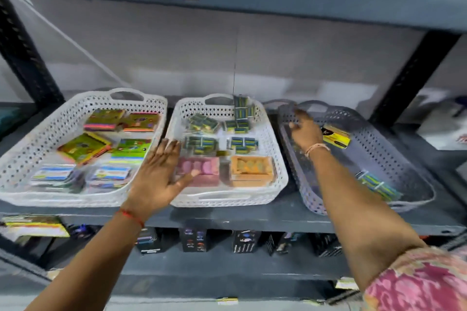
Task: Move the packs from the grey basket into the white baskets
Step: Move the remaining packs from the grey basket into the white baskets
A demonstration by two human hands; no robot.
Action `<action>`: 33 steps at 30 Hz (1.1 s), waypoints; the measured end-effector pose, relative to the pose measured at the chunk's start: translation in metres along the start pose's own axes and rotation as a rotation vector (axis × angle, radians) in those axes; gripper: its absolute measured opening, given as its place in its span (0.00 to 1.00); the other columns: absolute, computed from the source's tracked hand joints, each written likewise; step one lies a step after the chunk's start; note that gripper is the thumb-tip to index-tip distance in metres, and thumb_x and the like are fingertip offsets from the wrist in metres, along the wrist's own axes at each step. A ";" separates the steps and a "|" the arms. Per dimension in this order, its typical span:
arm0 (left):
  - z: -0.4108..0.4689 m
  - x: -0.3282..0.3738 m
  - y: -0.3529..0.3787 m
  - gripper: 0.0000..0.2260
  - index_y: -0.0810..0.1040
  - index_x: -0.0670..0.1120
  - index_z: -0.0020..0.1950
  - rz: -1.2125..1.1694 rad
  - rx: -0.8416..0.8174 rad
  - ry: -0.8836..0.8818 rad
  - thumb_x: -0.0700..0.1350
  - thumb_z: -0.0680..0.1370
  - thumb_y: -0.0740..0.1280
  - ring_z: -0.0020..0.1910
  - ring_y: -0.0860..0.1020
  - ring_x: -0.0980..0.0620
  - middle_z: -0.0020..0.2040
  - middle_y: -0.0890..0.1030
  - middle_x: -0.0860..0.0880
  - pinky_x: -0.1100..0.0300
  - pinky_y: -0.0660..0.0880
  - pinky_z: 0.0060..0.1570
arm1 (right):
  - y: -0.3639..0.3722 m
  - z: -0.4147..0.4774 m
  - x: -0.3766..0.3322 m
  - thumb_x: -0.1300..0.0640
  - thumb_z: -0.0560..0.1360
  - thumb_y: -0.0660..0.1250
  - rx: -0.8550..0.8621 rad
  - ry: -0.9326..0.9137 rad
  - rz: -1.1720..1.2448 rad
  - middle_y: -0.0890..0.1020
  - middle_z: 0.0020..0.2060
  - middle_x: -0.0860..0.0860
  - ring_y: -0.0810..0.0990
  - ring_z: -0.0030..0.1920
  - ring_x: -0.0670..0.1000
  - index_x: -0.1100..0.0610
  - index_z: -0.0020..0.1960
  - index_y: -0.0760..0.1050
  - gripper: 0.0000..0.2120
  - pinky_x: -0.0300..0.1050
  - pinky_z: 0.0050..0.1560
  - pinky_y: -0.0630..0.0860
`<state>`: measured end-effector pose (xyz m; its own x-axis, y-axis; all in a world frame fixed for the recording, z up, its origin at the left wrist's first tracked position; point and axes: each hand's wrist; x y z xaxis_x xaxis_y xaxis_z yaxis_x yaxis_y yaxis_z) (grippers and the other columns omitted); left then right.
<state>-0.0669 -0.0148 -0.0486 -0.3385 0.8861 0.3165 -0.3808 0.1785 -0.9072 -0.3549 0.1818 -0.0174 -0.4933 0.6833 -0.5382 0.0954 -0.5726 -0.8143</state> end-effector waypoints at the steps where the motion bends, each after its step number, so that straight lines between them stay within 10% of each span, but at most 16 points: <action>1: 0.000 -0.001 0.000 0.53 0.56 0.40 0.72 0.005 -0.006 0.001 0.77 0.61 0.35 0.75 0.52 0.47 0.75 0.58 0.41 0.57 0.45 0.73 | -0.001 0.006 0.014 0.61 0.76 0.63 -0.122 0.049 -0.072 0.70 0.70 0.58 0.71 0.68 0.59 0.59 0.72 0.64 0.24 0.50 0.68 0.68; 6: 0.000 0.001 0.001 0.51 0.57 0.42 0.72 -0.028 -0.003 -0.016 0.77 0.63 0.37 0.74 0.51 0.50 0.74 0.58 0.42 0.54 0.47 0.73 | 0.009 0.020 0.056 0.64 0.74 0.61 -0.558 0.072 -0.339 0.73 0.67 0.58 0.76 0.58 0.57 0.54 0.71 0.63 0.26 0.47 0.60 0.74; 19: -0.008 -0.002 -0.014 0.50 0.62 0.40 0.70 0.098 0.032 -0.063 0.75 0.65 0.36 0.74 0.55 0.46 0.72 0.64 0.41 0.53 0.46 0.72 | -0.048 0.029 -0.014 0.48 0.65 0.74 -0.195 -0.015 -0.302 0.83 0.51 0.57 0.79 0.47 0.56 0.56 0.50 0.77 0.18 0.44 0.47 0.74; 33: -0.014 -0.007 -0.009 0.49 0.60 0.41 0.71 0.137 0.011 -0.112 0.74 0.66 0.34 0.74 0.57 0.47 0.73 0.63 0.43 0.59 0.49 0.70 | 0.116 -0.007 -0.156 0.52 0.63 0.78 -0.548 -0.434 -0.177 0.81 0.58 0.53 0.79 0.56 0.55 0.55 0.57 0.75 0.25 0.45 0.55 0.76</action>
<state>-0.0489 -0.0163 -0.0467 -0.4816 0.8484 0.2198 -0.3338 0.0543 -0.9411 -0.2607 0.0121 -0.0301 -0.8299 0.4380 -0.3455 0.3456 -0.0826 -0.9347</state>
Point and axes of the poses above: each hand's wrist, its own z-axis towards the middle knuckle, its own y-axis out of the palm, x = y × z
